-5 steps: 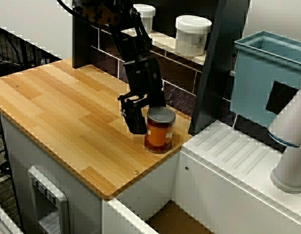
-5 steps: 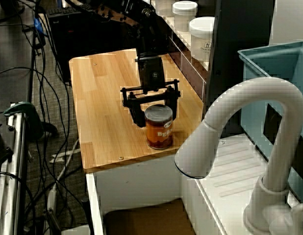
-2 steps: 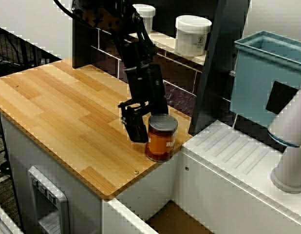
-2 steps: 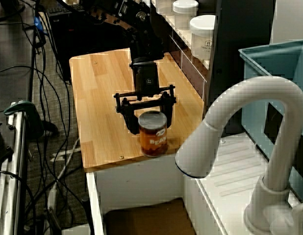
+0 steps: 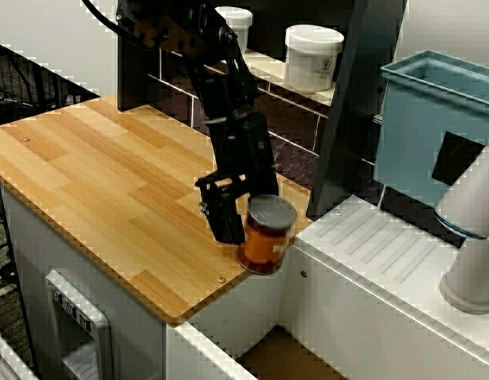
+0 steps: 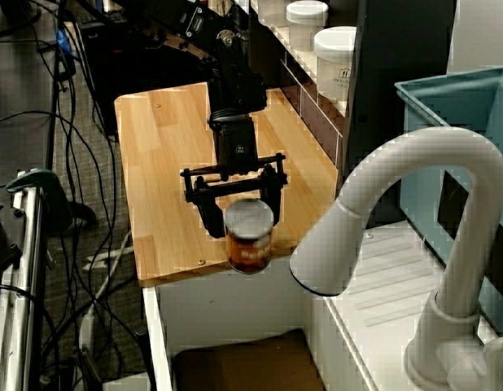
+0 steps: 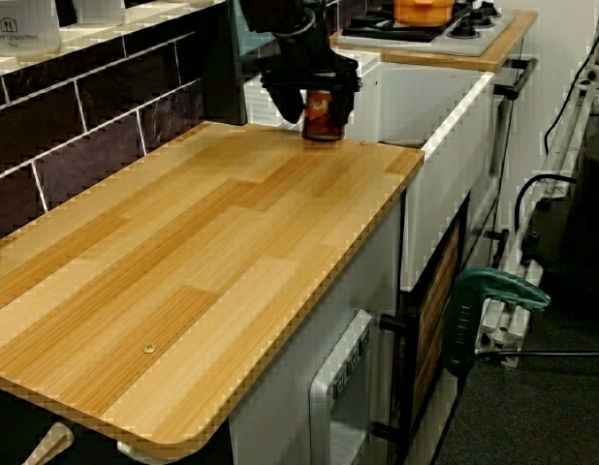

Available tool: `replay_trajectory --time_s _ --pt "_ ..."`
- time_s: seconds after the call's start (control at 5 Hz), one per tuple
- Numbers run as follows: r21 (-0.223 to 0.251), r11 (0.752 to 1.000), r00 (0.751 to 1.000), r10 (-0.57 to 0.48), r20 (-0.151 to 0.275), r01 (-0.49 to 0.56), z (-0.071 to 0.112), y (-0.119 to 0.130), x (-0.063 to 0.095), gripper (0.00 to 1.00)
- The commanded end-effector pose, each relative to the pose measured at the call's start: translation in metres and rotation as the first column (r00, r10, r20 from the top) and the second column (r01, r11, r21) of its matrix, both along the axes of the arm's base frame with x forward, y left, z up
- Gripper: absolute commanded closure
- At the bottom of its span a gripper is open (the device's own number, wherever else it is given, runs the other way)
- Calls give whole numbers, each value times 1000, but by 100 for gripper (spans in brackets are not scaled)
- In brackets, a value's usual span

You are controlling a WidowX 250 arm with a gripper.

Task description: Push into sink

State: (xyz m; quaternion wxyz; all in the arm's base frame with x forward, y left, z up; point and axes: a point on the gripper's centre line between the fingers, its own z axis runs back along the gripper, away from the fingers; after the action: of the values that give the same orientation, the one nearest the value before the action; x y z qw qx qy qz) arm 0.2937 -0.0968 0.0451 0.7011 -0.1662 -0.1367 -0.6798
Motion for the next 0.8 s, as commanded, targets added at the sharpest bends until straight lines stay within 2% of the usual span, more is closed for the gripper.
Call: replay_trajectory --time_s 0.0,0.2,0.4,0.6 --pt "-2 1000 998 14 56 -13 6 -31 -6 0" --pt "21 999 997 24 71 -25 3 -54 -16 0" --pt "50 998 995 32 90 -37 1 -65 -25 0" --pt "65 997 994 35 103 -42 4 -66 -28 0"
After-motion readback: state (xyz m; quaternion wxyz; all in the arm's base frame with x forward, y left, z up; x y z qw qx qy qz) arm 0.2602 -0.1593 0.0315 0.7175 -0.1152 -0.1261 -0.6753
